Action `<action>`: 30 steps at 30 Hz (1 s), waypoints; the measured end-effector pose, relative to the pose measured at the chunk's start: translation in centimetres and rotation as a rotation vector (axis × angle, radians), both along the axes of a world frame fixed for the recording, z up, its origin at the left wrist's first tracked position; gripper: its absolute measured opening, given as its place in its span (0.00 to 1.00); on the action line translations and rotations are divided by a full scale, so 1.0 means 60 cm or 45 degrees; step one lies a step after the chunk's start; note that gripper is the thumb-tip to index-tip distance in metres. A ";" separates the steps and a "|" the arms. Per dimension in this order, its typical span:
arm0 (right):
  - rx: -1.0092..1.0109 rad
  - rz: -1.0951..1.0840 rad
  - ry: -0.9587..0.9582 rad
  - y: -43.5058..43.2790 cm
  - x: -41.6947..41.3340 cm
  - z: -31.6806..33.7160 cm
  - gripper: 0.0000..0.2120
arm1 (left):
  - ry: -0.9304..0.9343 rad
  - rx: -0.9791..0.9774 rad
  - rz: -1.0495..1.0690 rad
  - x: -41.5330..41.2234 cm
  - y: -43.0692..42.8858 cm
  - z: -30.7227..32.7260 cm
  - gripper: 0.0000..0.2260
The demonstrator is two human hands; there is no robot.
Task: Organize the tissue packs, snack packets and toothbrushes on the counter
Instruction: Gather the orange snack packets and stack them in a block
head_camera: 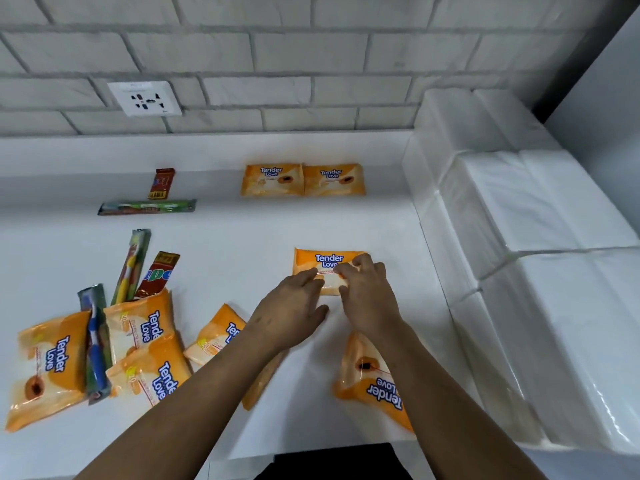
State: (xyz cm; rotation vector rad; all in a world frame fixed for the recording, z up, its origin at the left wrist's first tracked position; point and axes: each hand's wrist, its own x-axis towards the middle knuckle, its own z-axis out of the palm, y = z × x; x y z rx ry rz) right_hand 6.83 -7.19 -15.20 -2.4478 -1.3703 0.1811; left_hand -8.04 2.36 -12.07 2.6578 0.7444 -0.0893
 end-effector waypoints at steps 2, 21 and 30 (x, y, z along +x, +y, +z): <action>0.003 0.011 -0.020 0.023 0.003 -0.002 0.20 | -0.007 0.004 0.030 0.001 0.015 -0.001 0.25; -0.017 0.032 -0.098 0.155 0.120 -0.003 0.20 | 0.002 -0.019 0.035 0.114 0.165 -0.022 0.27; -0.033 0.002 -0.073 0.183 0.172 0.007 0.21 | 0.020 -0.006 0.025 0.169 0.184 -0.021 0.29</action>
